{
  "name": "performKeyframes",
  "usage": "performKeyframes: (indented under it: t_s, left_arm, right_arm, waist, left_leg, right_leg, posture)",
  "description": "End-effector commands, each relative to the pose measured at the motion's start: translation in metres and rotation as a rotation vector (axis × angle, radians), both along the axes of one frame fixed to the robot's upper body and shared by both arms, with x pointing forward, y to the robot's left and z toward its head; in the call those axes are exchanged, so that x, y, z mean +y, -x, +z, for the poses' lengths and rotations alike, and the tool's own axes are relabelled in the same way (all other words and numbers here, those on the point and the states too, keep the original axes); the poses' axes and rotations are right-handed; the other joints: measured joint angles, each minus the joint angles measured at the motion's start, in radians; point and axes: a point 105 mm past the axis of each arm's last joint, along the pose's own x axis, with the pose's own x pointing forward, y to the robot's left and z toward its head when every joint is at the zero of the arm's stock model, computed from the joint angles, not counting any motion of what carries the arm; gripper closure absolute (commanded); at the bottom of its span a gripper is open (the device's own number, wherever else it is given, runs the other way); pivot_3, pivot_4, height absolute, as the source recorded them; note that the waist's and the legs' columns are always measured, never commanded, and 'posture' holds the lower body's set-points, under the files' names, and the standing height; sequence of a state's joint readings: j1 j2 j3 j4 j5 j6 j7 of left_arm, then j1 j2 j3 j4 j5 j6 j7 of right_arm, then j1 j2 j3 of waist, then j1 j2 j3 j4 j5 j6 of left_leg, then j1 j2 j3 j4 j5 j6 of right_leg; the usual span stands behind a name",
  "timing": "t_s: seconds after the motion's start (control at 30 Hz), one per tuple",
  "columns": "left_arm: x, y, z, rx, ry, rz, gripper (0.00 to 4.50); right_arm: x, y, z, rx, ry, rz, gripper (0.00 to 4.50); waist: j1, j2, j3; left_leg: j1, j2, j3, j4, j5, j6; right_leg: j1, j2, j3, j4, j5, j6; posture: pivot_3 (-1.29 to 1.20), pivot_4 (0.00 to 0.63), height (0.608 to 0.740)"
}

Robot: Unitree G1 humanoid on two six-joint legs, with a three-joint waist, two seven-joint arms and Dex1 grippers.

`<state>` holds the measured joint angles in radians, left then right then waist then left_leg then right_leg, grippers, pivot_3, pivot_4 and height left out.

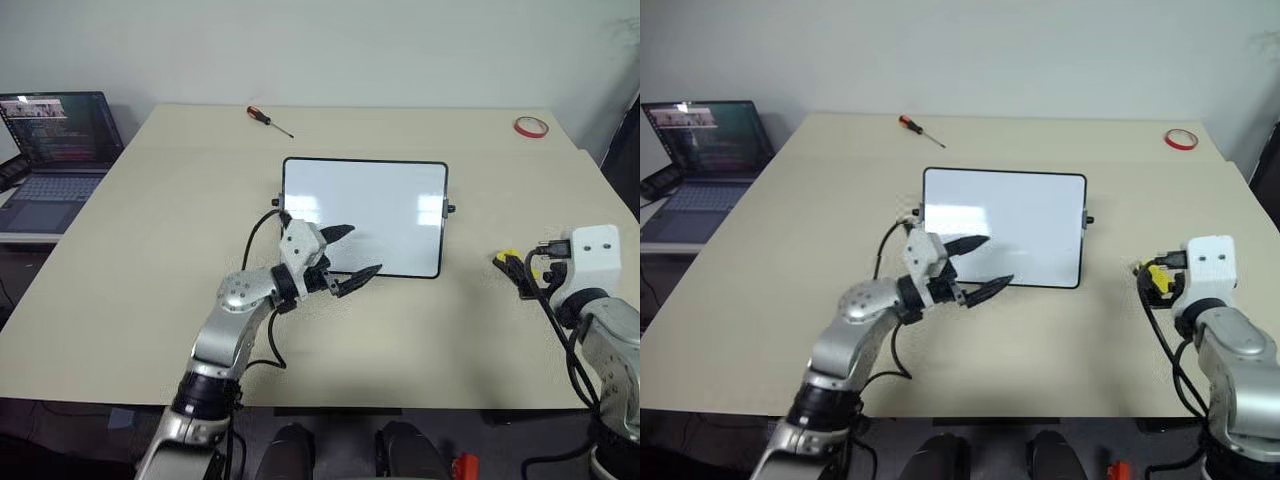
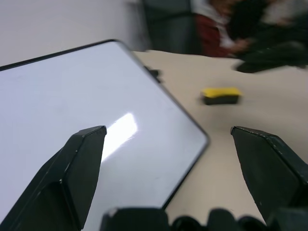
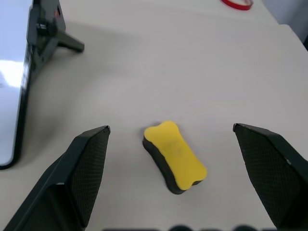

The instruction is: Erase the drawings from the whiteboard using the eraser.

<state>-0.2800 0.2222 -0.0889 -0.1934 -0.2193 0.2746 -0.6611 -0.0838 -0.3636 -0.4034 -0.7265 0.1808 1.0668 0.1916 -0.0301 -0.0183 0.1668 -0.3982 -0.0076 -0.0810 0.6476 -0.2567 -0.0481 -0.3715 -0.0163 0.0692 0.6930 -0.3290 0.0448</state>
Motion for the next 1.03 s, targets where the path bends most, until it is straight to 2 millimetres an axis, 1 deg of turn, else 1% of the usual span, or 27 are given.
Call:
performKeyframes:
  t_s: [0.03, 0.07, 0.13, 0.2, 0.23, 0.33, 0.37, 0.43, 0.6, 0.73, 0.9, 0.97, 1.03]
  left_arm:
    - [0.028, -0.004, 0.011, -0.051, 0.050, 0.250, 0.00]
    - [0.037, -0.005, 0.008, -0.045, 0.059, 0.324, 0.00]
    - [0.058, -0.001, -0.006, -0.022, 0.064, 0.468, 0.00]
    - [0.073, 0.007, -0.022, -0.001, 0.047, 0.567, 0.00]
    - [0.079, 0.012, -0.028, 0.009, 0.046, 0.603, 0.00]
    - [0.086, 0.024, -0.039, 0.015, 0.032, 0.650, 0.00]
    - [0.088, 0.028, -0.042, 0.015, 0.032, 0.670, 0.00]
    - [0.088, 0.034, -0.045, 0.016, 0.032, 0.684, 0.00]
    - [0.084, 0.036, -0.044, 0.002, 0.035, 0.689, 0.00]
    - [0.082, 0.033, -0.038, -0.008, 0.041, 0.687, 0.00]
    - [0.073, 0.029, -0.036, -0.008, 0.052, 0.651, 0.00]
    - [0.071, 0.029, -0.035, -0.011, 0.054, 0.642, 0.00]
    - [0.072, 0.028, -0.033, -0.016, 0.055, 0.651, 0.00]
  right_arm:
    - [-0.001, 0.015, 0.017, -0.141, 0.045, -0.030, 0.02]
    - [-0.002, 0.020, 0.016, -0.166, 0.047, -0.043, 0.02]
    - [-0.003, 0.033, 0.010, -0.205, 0.063, -0.071, 0.02]
    - [-0.006, 0.046, -0.004, -0.191, 0.084, -0.101, 0.02]
    - [-0.006, 0.052, -0.008, -0.190, 0.091, -0.112, 0.02]
    - [-0.006, 0.065, -0.019, -0.189, 0.128, -0.122, 0.02]
    - [-0.004, 0.069, -0.026, -0.171, 0.122, -0.121, 0.02]
    - [-0.002, 0.072, -0.035, -0.154, 0.098, -0.125, 0.02]
    - [0.003, 0.063, -0.041, -0.164, 0.067, -0.096, 0.02]
    - [0.001, 0.060, -0.039, -0.172, 0.065, -0.095, 0.02]
    - [-0.008, 0.067, -0.033, -0.178, 0.080, -0.138, 0.02]
    - [-0.008, 0.067, -0.032, -0.177, 0.077, -0.139, 0.02]
    - [-0.005, 0.067, -0.037, -0.152, 0.077, -0.117, 0.02]
  waist:
    - [0.000, 0.000, 0.000]
    - [0.001, 0.000, -0.001]
    - [0.000, 0.000, -0.002]
    - [0.001, 0.002, -0.004]
    - [0.000, 0.002, -0.004]
    - [0.000, 0.002, -0.004]
    - [0.000, 0.001, -0.005]
    - [0.000, 0.001, -0.005]
    - [0.000, 0.001, -0.005]
    - [0.000, 0.001, -0.005]
    - [0.001, 0.001, -0.005]
    - [0.001, 0.001, -0.005]
    - [0.000, 0.001, -0.005]
  left_leg:
    - [0.000, 0.000, 0.000, 0.000, 0.000, 0.000]
    - [0.000, -0.001, 0.001, 0.000, 0.000, 0.000]
    - [0.001, 0.000, 0.000, 0.000, 0.000, 0.000]
    - [0.001, 0.000, 0.001, -0.001, 0.000, 0.000]
    - [0.002, 0.000, 0.001, -0.001, 0.000, 0.000]
    - [0.002, 0.000, 0.001, -0.001, 0.000, 0.000]
    - [0.003, -0.001, 0.001, -0.001, 0.000, 0.000]
    - [0.007, 0.000, 0.001, -0.001, 0.000, 0.000]
    - [0.017, 0.000, 0.001, -0.002, 0.000, 0.000]
    - [0.017, 0.000, -0.001, -0.003, 0.000, 0.000]
    - [0.016, 0.000, -0.001, -0.004, -0.001, -0.001]
    - [0.016, 0.000, -0.001, -0.005, -0.001, -0.001]
    - [0.016, 0.000, -0.001, -0.005, -0.001, -0.001]
  right_leg:
    - [0.000, 0.000, 0.000, 0.000, 0.000, 0.000]
    - [0.000, 0.000, 0.000, 0.001, 0.000, 0.000]
    - [0.001, 0.000, 0.000, 0.000, 0.000, 0.000]
    - [0.001, 0.000, 0.000, 0.000, 0.000, 0.000]
    - [0.001, -0.001, 0.000, -0.001, 0.000, 0.000]
    - [0.002, -0.001, 0.001, -0.001, 0.000, 0.000]
    - [0.003, -0.001, 0.000, -0.001, 0.000, 0.000]
    - [0.006, -0.001, 0.000, -0.001, 0.000, 0.000]
    - [0.018, -0.001, 0.000, -0.007, -0.001, 0.001]
    - [0.020, 0.000, 0.000, -0.011, -0.001, 0.000]
    - [0.020, -0.001, 0.000, -0.012, -0.001, 0.000]
    - [0.019, -0.001, 0.000, -0.012, -0.001, 0.000]
    - [0.019, -0.001, 0.000, -0.012, -0.001, 0.000]
  posture:
    - [0.00, 0.150, 0.740]
    - [0.00, 0.150, 0.740]
    - [0.00, 0.150, 0.740]
    - [0.00, 0.150, 0.740]
    - [0.00, 0.150, 0.740]
    - [0.00, 0.150, 0.740]
    - [0.00, 0.150, 0.740]
    - [0.00, 0.150, 0.740]
    - [0.00, 0.150, 0.740]
    - [0.00, 0.150, 0.740]
    - [0.00, 0.150, 0.740]
    - [0.00, 0.150, 0.740]
    - [0.00, 0.150, 0.740]
